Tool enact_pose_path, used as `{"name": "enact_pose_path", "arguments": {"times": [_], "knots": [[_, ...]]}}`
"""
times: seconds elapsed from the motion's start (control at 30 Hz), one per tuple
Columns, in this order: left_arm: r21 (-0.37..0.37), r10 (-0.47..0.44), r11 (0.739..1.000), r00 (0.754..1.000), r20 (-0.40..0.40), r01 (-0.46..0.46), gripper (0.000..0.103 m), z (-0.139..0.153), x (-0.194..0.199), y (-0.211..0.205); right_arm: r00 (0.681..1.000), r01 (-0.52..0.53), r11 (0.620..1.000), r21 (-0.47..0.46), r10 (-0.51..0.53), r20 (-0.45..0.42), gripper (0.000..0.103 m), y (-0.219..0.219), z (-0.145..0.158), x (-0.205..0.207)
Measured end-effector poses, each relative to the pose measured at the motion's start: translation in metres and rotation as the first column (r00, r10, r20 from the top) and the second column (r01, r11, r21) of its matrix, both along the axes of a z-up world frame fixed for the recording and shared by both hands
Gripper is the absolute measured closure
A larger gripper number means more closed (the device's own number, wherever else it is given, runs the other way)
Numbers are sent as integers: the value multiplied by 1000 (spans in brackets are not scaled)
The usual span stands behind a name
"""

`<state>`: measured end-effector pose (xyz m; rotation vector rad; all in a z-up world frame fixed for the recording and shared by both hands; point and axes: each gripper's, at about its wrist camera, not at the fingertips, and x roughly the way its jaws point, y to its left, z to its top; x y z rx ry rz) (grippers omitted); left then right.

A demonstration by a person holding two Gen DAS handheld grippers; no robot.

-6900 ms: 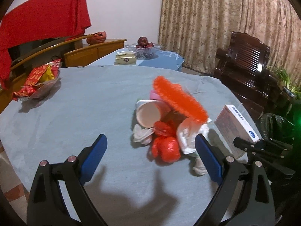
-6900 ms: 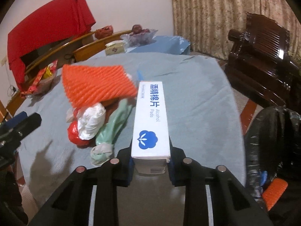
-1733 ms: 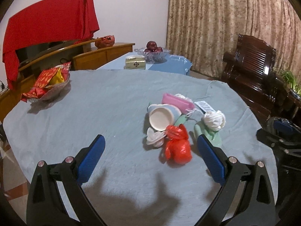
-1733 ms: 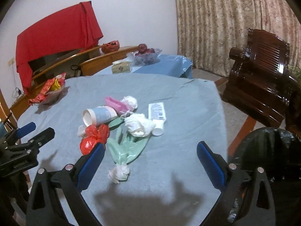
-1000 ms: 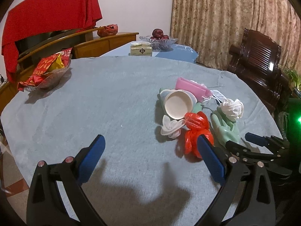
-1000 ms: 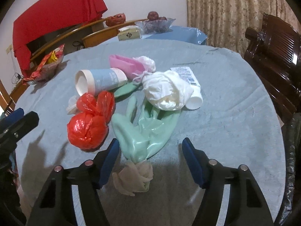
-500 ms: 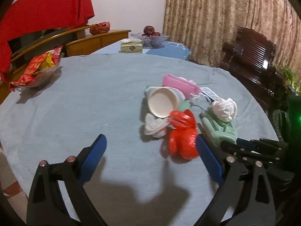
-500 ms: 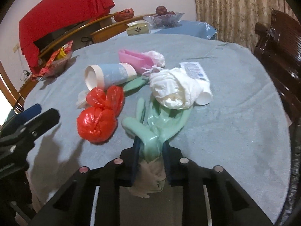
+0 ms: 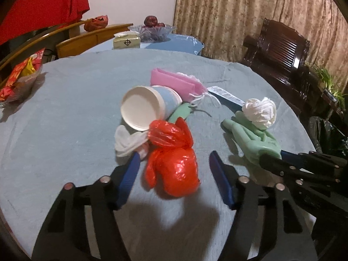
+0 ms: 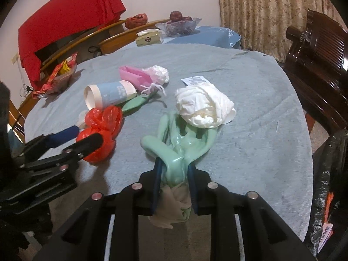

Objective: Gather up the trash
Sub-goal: 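Grasp the green rubber glove with the right gripper while the left gripper grasps the red bag, then lift the glove and red bag and carry them toward the bin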

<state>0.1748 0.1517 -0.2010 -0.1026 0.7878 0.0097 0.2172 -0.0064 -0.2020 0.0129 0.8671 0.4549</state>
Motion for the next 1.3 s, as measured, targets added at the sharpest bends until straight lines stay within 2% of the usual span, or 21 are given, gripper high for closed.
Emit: {"name": "enact_pose_path", "arguments": {"times": [0.07, 0.23, 0.67, 1.3], "knots": [[-10, -5, 1000, 1000, -15, 5, 63, -4, 3, 0, 1000, -2, 1000, -5, 2, 3, 80, 0, 0, 0], [-8, 2, 1000, 1000, -10, -3, 70, -4, -2, 2, 1000, -20, 1000, -16, 21, 22, 80, 1, 3, -2], [18, 44, 999, 998, 32, -45, 71, 30, -38, 7, 999, -42, 999, 22, 42, 34, 80, 0, 22, -20], [51, 13, 998, 991, 135, -20, 71, 86, -68, -22, 987, -38, 997, 69, 26, 158, 80, -18, 83, -57]]}}
